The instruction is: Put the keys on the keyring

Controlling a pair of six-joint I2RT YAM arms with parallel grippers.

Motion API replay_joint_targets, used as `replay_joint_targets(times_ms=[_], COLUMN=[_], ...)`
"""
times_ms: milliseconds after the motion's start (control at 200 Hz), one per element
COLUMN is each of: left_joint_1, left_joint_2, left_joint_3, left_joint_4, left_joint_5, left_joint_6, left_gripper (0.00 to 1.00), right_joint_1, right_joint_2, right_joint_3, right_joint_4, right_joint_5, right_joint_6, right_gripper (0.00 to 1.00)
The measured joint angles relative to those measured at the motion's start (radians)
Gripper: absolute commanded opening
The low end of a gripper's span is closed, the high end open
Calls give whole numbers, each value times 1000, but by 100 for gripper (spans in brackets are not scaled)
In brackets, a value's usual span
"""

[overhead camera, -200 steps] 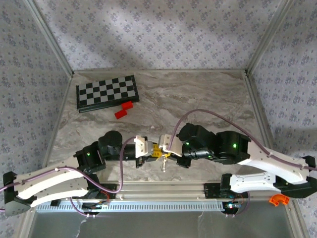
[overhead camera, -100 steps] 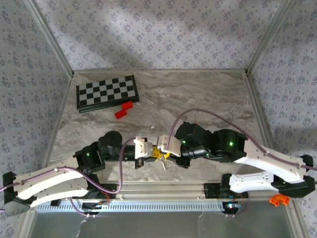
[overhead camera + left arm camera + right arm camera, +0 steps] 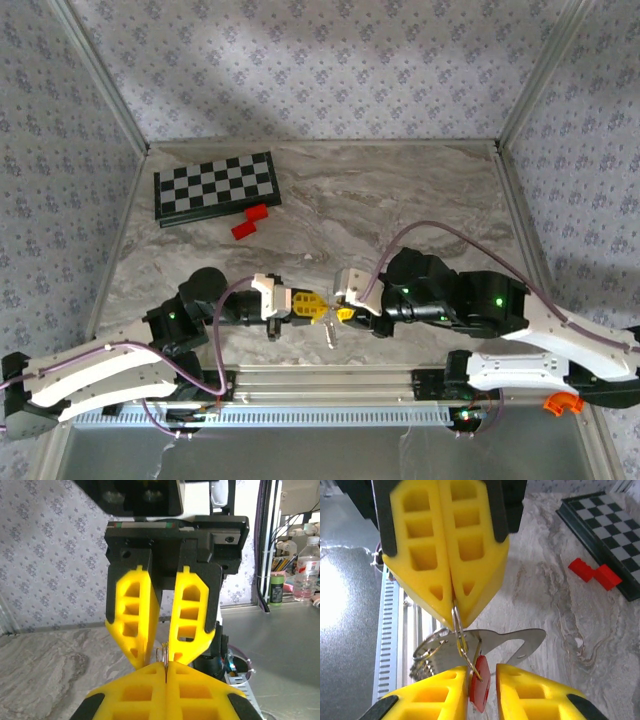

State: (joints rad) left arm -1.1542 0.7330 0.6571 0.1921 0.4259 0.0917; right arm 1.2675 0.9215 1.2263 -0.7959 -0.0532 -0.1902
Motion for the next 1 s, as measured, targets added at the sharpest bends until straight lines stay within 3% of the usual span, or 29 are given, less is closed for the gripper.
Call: replay_joint_targets(times_ms=[410,1000], left_joint_1=[0,0], left_joint_2=[2,4], left_joint_3=[-28,-35], left_joint_4=[68,101], left_joint_5=[25,78], left_joint_6=[-38,-60], left_gripper=[0,0], right_joint_1=[-4,-16], right_joint_2=[-25,-20], right_joint_3=[-61,-86], right_joint_4=[71,114], right_joint_5=[-38,-113], right_joint_6=[26,26], right_gripper=[3,3])
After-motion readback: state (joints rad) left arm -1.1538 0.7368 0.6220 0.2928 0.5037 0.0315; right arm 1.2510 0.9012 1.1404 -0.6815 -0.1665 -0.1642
